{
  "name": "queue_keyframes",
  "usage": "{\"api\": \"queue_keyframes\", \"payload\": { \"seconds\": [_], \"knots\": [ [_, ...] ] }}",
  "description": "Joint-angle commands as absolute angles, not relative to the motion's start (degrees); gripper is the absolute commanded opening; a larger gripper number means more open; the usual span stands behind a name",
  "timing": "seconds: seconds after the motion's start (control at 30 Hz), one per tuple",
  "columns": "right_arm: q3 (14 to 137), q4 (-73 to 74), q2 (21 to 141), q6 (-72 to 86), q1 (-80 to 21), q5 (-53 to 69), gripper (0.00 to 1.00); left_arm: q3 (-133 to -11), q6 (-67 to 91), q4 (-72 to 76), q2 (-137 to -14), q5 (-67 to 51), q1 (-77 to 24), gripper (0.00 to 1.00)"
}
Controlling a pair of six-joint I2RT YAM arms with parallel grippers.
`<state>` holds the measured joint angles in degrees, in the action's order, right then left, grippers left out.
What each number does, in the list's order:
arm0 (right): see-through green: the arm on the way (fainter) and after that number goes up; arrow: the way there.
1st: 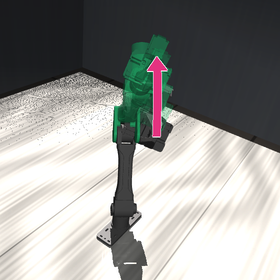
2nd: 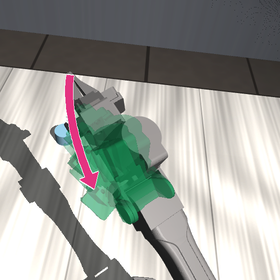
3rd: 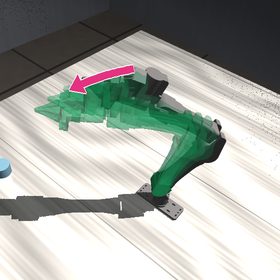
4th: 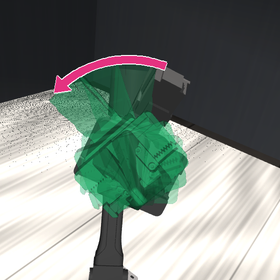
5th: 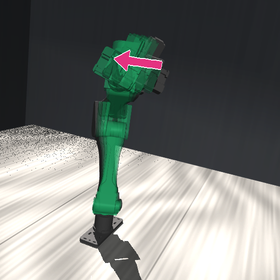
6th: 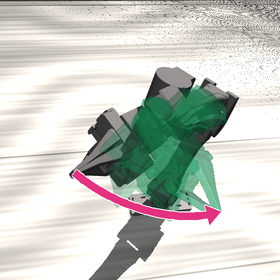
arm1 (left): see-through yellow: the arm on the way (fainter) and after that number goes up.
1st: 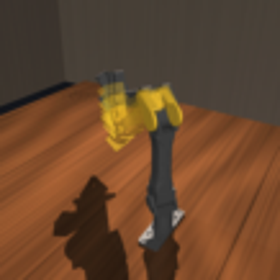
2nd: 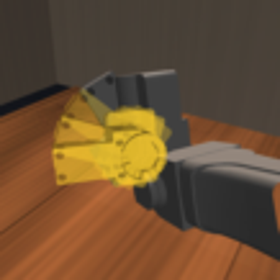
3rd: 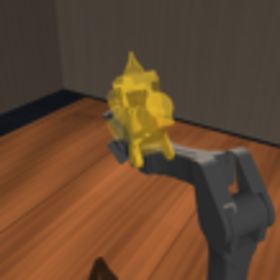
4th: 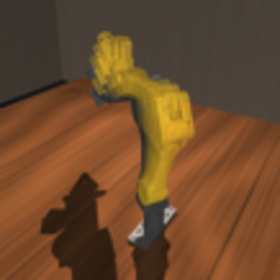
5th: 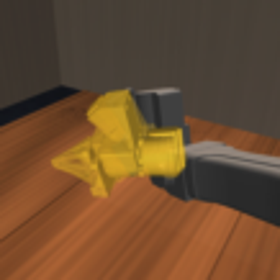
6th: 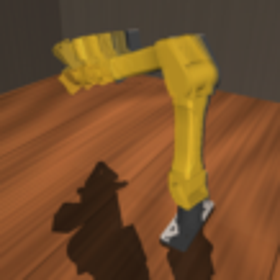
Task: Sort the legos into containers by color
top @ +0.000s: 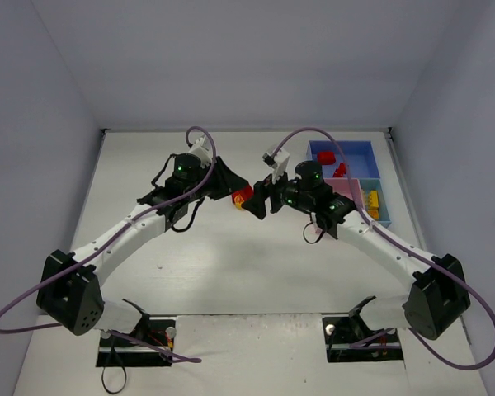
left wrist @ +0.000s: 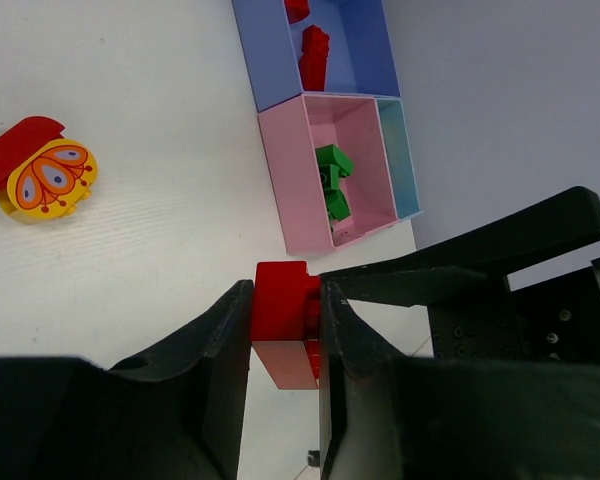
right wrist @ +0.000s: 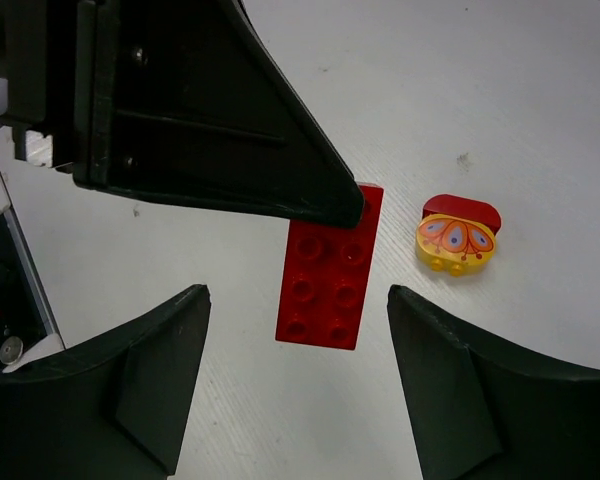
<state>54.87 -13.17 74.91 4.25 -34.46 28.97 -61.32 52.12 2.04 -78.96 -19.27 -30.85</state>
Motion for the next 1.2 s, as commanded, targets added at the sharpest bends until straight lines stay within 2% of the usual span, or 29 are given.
{"api": "queue_keyframes", "payload": {
  "seconds": [0.0, 0.1, 0.17, 0.23, 0.3, 0.33, 0.37, 0.4, 0.5, 0.53, 0.63, 0.87, 1.07, 1.13, 1.17],
  "knots": [
    [58.71, -19.16, 76.46, 4.40, -35.42, 28.92, 0.68, -63.90, 52.65, 6.59, -76.29, -19.60, -31.29, 0.00],
    [59.32, -19.51, 77.78, 4.13, -35.95, 28.13, 0.58, -63.28, 52.56, 6.68, -75.59, -19.60, -31.20, 0.00],
    [59.33, -19.77, 78.13, 3.96, -36.04, 27.60, 0.48, -63.02, 52.47, 6.68, -75.15, -19.60, -31.20, 0.00],
    [59.41, -19.86, 78.05, 3.61, -36.04, 26.20, 0.23, -62.84, 52.30, 6.33, -75.15, -19.60, -31.20, 0.00],
    [59.41, -19.51, 78.31, 3.25, -35.86, 24.36, 0.03, -62.67, 51.77, 6.07, -75.15, -19.95, -31.20, 0.11],
    [59.33, -19.08, 78.31, 2.73, -35.69, 23.91, 0.00, -62.49, 51.59, 5.72, -75.15, -19.78, -31.20, 0.17],
    [59.41, -18.81, 78.31, 2.55, -35.60, 23.38, 0.00, -62.06, 51.16, 5.54, -75.06, -19.43, -31.20, 0.35],
    [59.33, -18.55, 78.31, 2.37, -35.07, 21.73, 0.00, -61.96, 50.80, 4.93, -74.97, -19.08, -31.20, 0.45],
    [58.45, -18.19, 78.05, 2.20, -32.27, 19.08, 0.00, -61.44, 48.79, 2.04, -74.27, -16.71, -30.76, 0.71],
    [58.10, -17.85, 77.87, 2.20, -31.04, 17.68, 0.00, -61.35, 48.26, 0.98, -73.57, -15.74, -30.50, 0.75],
    [58.36, -16.18, 78.48, 2.64, -25.41, 11.90, 0.00, -60.91, 45.71, -3.42, -71.55, -12.58, -29.01, 0.79],
    [62.83, -12.92, 85.24, 7.29, -11.53, -4.11, 0.01, -58.98, 35.53, -9.75, -66.54, -5.10, -27.86, 0.79],
    [71.97, -10.99, 97.19, 10.72, -4.49, -6.41, 0.09, -58.97, 29.81, -13.01, -67.94, -7.91, -27.86, 0.79],
    [75.92, -10.29, 101.41, 10.90, -3.96, -6.24, 0.15, -59.24, 29.01, -14.15, -68.64, -8.78, -27.86, 0.79],
    [77.33, -9.76, 102.82, 10.99, -3.69, -6.24, 0.22, -59.24, 28.57, -14.32, -68.82, -9.40, -27.86, 0.79]
  ]
}}
